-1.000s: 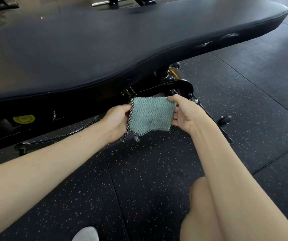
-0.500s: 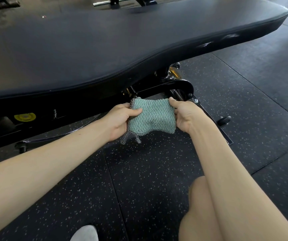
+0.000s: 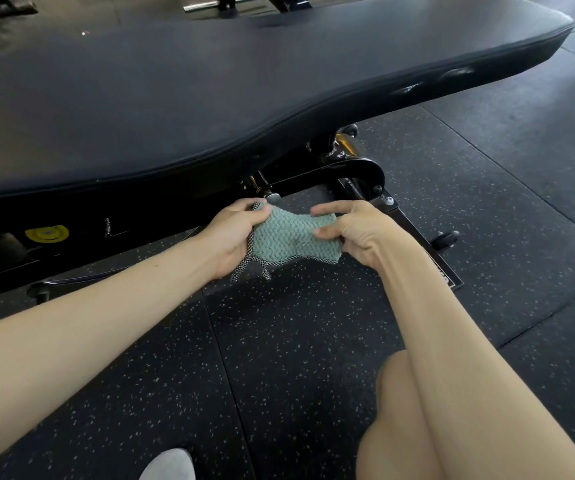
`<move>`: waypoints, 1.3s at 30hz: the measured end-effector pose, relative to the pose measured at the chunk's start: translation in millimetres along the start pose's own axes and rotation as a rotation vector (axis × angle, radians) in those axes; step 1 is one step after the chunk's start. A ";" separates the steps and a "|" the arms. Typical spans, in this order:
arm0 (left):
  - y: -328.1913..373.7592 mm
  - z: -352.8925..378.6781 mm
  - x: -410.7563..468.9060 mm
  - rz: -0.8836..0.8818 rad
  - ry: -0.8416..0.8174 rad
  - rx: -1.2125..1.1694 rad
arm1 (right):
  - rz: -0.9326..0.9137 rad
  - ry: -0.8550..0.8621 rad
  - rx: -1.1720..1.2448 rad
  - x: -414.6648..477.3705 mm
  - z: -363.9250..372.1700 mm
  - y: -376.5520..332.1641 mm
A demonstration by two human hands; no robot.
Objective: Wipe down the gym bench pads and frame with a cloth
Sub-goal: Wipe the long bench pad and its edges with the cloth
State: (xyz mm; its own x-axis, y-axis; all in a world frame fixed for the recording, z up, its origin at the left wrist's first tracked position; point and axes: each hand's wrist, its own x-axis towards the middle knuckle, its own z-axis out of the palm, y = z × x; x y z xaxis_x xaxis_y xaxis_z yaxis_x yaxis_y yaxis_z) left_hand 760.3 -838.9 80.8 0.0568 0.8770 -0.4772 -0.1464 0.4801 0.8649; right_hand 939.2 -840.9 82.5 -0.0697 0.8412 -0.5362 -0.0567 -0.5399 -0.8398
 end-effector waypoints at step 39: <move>-8.7 -30.8 12.0 0.030 0.330 0.162 | -0.004 0.314 -0.565 11.8 -2.0 3.8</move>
State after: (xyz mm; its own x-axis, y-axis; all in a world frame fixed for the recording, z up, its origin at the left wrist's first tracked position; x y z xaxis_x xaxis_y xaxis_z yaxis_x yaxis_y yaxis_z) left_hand 731.9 -833.3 62.8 -0.2707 0.8495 -0.4528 0.0164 0.4743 0.8802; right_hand 940.2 -833.0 72.8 0.2290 0.8578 -0.4601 0.4825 -0.5106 -0.7117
